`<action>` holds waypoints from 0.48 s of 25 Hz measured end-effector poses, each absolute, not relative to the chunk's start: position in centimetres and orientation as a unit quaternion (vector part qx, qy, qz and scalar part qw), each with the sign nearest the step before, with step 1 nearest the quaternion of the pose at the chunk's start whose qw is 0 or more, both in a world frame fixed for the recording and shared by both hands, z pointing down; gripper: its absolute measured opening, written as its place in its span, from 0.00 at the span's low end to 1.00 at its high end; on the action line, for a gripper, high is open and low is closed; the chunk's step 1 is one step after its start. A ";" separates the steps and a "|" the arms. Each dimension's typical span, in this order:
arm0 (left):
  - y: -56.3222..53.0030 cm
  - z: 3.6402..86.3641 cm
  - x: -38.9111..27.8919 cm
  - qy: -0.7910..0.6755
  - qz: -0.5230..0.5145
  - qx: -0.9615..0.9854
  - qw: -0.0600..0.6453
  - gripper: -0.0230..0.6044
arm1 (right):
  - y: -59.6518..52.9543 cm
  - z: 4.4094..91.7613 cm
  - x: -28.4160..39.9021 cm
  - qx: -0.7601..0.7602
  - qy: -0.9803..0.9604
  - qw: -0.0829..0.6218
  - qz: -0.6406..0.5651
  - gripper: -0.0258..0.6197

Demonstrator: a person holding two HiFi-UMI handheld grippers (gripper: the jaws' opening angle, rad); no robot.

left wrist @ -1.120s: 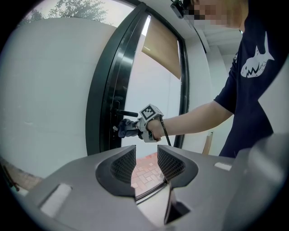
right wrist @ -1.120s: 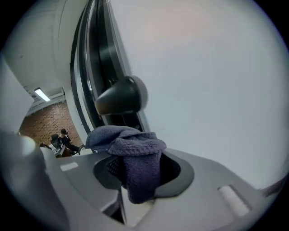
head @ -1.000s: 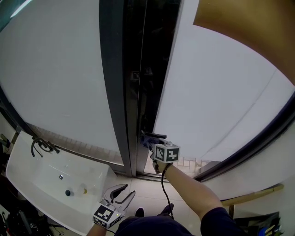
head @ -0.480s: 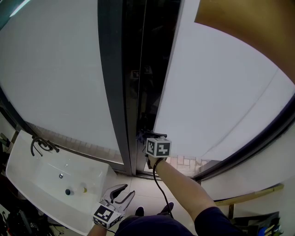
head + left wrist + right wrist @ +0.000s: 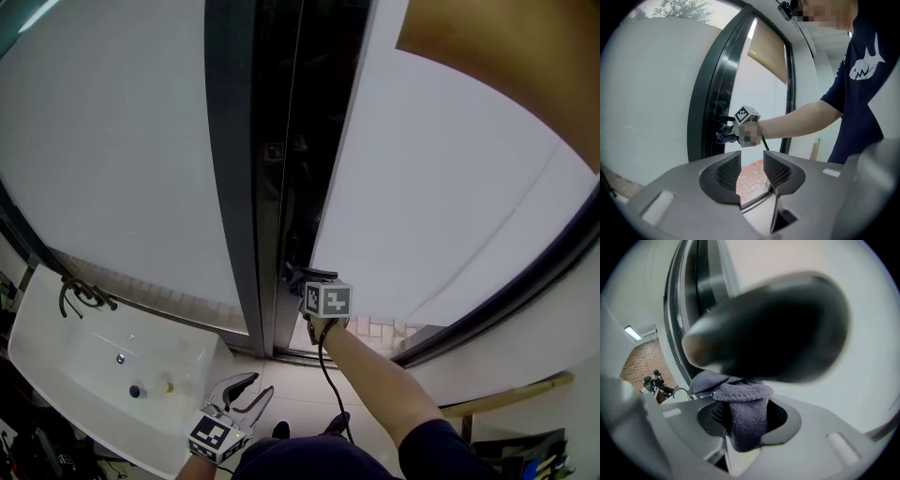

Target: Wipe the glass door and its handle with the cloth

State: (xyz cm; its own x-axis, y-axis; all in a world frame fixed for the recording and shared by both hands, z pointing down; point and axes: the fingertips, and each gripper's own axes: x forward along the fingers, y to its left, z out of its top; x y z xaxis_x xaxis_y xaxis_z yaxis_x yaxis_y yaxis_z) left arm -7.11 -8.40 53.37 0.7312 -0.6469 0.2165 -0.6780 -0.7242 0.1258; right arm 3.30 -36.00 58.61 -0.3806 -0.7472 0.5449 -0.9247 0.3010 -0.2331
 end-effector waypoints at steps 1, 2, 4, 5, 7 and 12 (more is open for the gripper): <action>-8.4 53.3 -7.2 -0.358 0.079 0.925 0.098 0.27 | -35.9 59.5 4.3 0.537 -0.780 0.181 0.265 0.26; -8.4 53.3 -7.2 -0.359 0.078 0.925 0.098 0.27 | -35.8 60.4 5.4 0.545 -0.771 0.191 0.268 0.26; -8.5 53.2 -7.3 -0.360 0.075 0.925 0.098 0.26 | -35.3 62.1 7.8 0.558 -0.755 0.197 0.281 0.26; -8.5 53.2 -7.4 -0.361 0.075 0.925 0.098 0.27 | -35.0 62.8 8.7 0.562 -0.750 0.193 0.290 0.26; -8.5 53.4 -7.7 -0.362 0.077 0.924 0.100 0.27 | -34.3 63.6 9.6 0.559 -0.750 0.178 0.304 0.26; -8.5 53.6 -8.0 -0.364 0.081 0.922 0.102 0.26 | -32.8 64.4 6.3 0.508 -0.779 0.119 0.347 0.26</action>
